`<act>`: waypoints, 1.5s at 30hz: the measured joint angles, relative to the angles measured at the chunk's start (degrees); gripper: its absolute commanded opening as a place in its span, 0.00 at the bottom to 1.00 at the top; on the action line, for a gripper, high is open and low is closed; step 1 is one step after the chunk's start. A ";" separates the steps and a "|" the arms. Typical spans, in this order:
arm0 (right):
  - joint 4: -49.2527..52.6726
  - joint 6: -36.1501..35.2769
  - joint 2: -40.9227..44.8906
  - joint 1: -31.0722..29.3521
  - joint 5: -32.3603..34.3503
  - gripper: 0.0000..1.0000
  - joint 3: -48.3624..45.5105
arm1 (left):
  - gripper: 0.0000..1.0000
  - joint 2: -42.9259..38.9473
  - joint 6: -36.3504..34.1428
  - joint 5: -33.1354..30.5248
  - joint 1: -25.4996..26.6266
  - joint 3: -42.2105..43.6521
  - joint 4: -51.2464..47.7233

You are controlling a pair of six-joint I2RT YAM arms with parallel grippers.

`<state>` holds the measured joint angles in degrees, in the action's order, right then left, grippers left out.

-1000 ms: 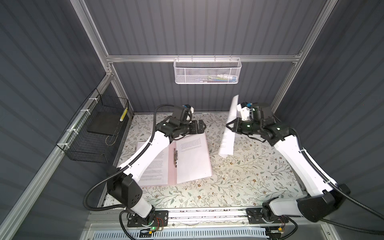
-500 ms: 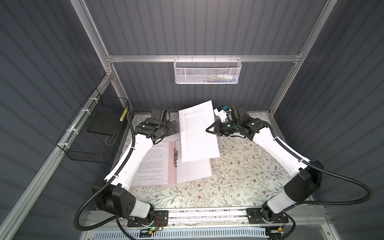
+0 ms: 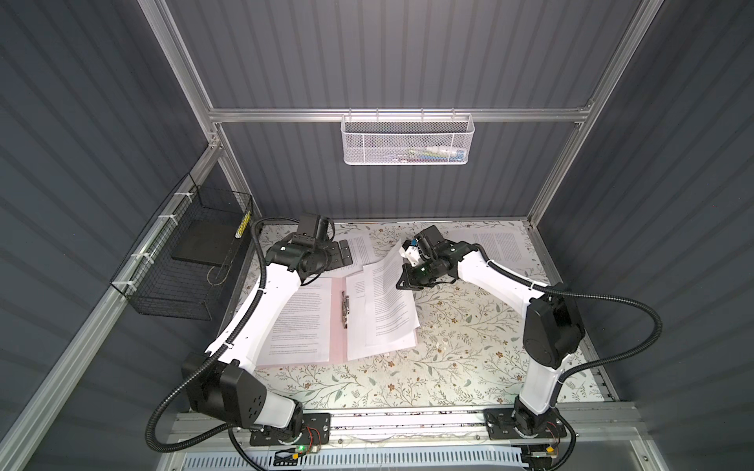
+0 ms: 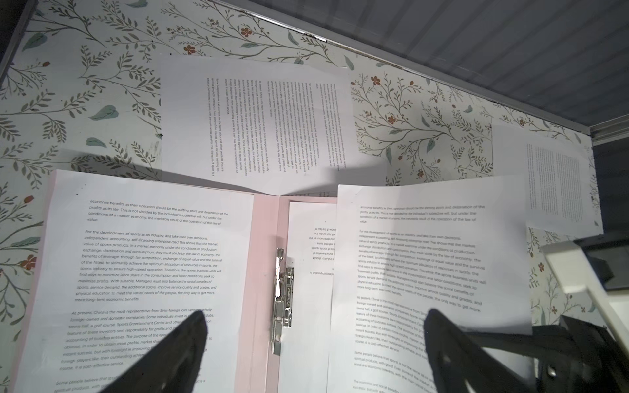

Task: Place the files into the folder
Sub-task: 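Lay the sheet onto the open folder and align it under the clip with both grippers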

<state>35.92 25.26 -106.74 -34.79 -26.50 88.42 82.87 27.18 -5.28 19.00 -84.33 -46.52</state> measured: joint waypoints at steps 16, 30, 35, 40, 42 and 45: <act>-2.10 5.05 -2.19 -2.54 1.27 0.00 -1.09 | 1.00 -0.81 -2.80 8.85 -0.09 3.61 0.13; -4.61 8.92 -5.40 -4.35 0.87 0.00 -1.64 | 1.00 -3.41 -6.23 10.12 -0.09 7.32 -3.43; -5.55 10.36 -5.38 -4.48 1.09 0.00 -1.95 | 1.00 -3.39 -6.25 10.69 -0.09 7.32 -3.41; -6.21 11.82 -5.38 -4.66 1.25 0.00 -2.62 | 1.00 -3.39 -6.25 10.97 -0.09 7.58 -3.32; -6.36 12.11 -5.38 -4.66 1.25 0.00 -2.82 | 1.00 -3.37 -6.25 10.97 -0.09 7.69 -3.26; -6.43 12.28 -5.38 -4.66 1.25 0.00 -2.82 | 1.00 -3.37 -6.29 10.97 -0.09 7.69 -3.23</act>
<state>29.50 37.54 -112.12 -39.44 -25.26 85.60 79.50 20.88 5.69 18.92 -76.64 -49.76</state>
